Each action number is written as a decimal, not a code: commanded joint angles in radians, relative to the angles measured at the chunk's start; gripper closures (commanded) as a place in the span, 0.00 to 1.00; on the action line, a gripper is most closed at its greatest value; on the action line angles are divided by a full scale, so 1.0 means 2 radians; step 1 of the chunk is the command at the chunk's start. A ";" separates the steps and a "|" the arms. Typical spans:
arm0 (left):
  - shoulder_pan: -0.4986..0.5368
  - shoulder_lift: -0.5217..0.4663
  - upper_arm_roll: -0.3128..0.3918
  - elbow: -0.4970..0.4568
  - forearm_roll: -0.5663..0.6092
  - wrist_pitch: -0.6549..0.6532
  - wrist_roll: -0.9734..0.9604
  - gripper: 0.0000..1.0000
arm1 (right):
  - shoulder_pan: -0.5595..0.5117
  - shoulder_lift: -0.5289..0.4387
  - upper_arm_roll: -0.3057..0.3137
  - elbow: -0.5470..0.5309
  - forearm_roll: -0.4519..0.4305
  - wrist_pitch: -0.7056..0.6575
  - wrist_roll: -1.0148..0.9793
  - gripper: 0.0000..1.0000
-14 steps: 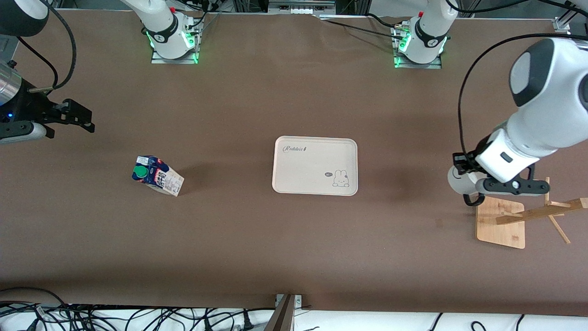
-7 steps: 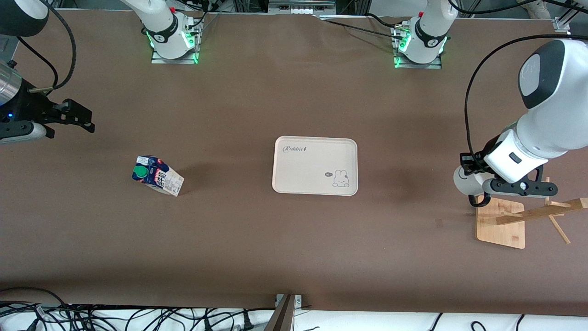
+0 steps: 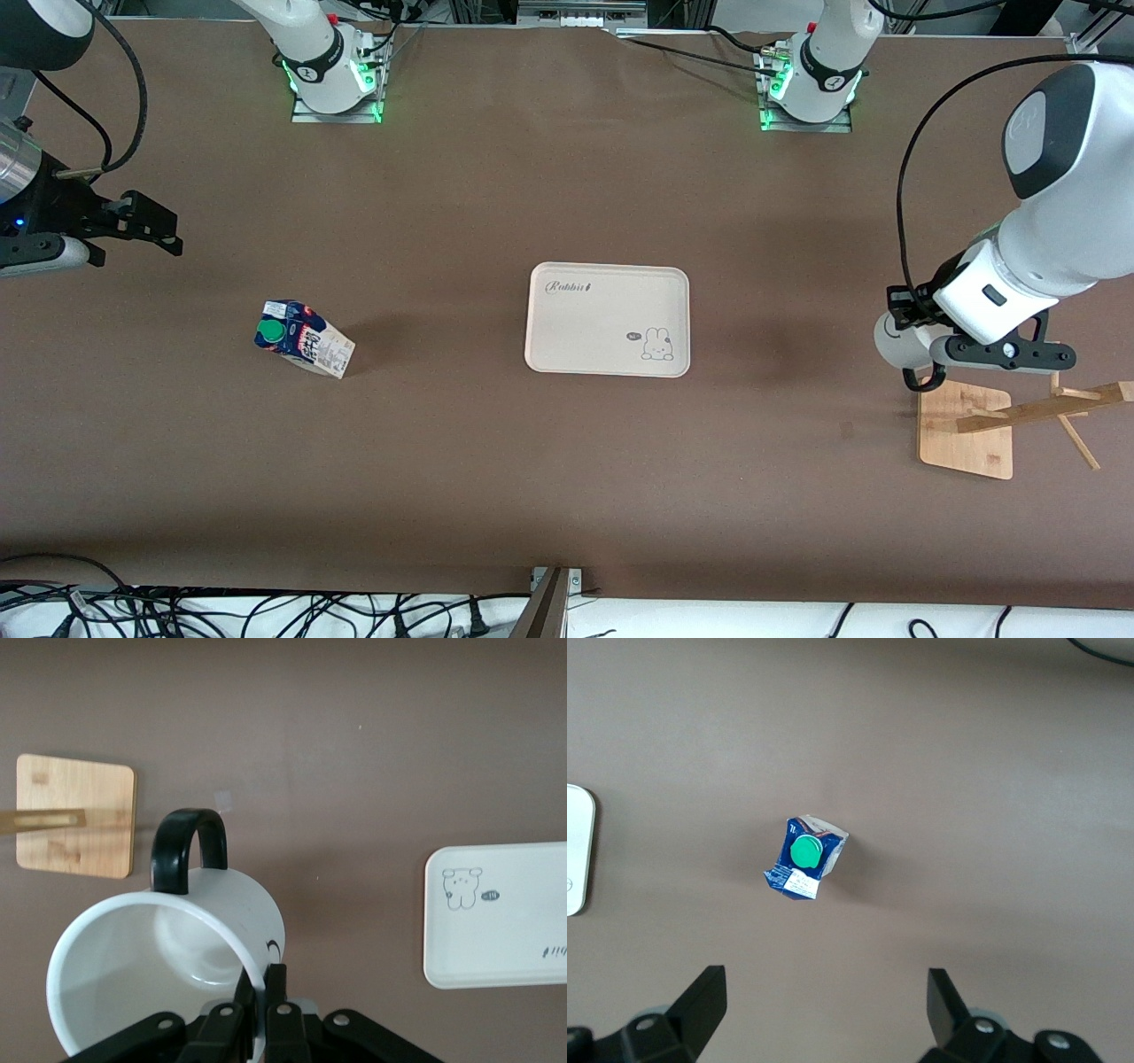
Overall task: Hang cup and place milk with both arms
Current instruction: 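Lift the white mug with the left gripper toward the wooden stand, then move the mug around the stand, aligning its handle with a peg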
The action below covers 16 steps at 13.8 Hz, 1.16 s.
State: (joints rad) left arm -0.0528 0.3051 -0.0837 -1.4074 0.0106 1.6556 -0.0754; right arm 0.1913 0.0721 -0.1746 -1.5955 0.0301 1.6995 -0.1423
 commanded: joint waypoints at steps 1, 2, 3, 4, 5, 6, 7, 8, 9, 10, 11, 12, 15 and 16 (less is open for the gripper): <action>0.005 -0.025 0.002 -0.002 -0.008 -0.027 0.011 1.00 | -0.004 0.002 0.004 0.008 -0.007 -0.002 0.007 0.00; 0.007 -0.034 0.003 -0.003 -0.008 -0.031 0.012 1.00 | -0.004 0.002 0.004 0.008 -0.007 -0.002 0.007 0.00; 0.011 -0.038 0.003 -0.003 -0.008 -0.039 0.012 1.00 | -0.004 0.002 0.004 0.008 -0.007 -0.002 0.007 0.00; 0.018 -0.042 0.003 -0.003 -0.009 -0.045 0.012 1.00 | -0.004 0.002 0.004 0.008 -0.007 -0.002 0.007 0.00; 0.035 -0.041 0.002 -0.003 -0.010 -0.045 0.013 1.00 | -0.004 0.002 0.004 0.008 -0.007 -0.002 0.007 0.00; 0.046 -0.040 0.002 -0.003 -0.018 -0.043 0.014 1.00 | -0.004 0.002 0.004 0.008 -0.007 -0.002 0.007 0.00; 0.057 -0.038 0.002 -0.003 -0.031 -0.042 0.015 1.00 | -0.004 0.002 0.004 0.008 -0.007 -0.002 0.007 0.00; 0.065 -0.035 0.002 -0.003 -0.034 -0.041 0.017 1.00 | -0.004 0.002 0.004 0.008 -0.007 -0.003 0.007 0.00; 0.067 -0.033 0.003 -0.003 -0.035 -0.040 0.019 1.00 | -0.004 0.002 0.004 0.008 -0.007 -0.002 0.007 0.00; 0.071 -0.029 0.003 -0.003 -0.037 -0.040 0.022 1.00 | -0.004 0.002 0.004 0.008 -0.007 -0.003 0.007 0.00; 0.079 -0.028 0.002 -0.003 -0.037 -0.039 0.022 1.00 | -0.004 0.002 0.004 0.008 -0.007 -0.003 0.007 0.00; 0.084 -0.024 0.002 -0.003 -0.042 -0.039 0.022 1.00 | -0.004 0.002 0.004 0.008 -0.007 -0.003 0.007 0.00; 0.092 -0.021 0.002 -0.002 -0.049 -0.031 0.022 1.00 | -0.004 0.002 0.004 0.008 -0.007 -0.003 0.007 0.00; 0.096 -0.020 0.002 -0.002 -0.059 -0.018 0.022 1.00 | -0.004 0.002 0.004 0.008 -0.007 -0.003 0.007 0.00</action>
State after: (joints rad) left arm 0.1203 0.2683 -0.0750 -1.4145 -0.0626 1.5911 -0.0514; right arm 0.1912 0.0722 -0.1747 -1.5954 0.0301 1.6995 -0.1418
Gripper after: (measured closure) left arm 0.934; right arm 0.000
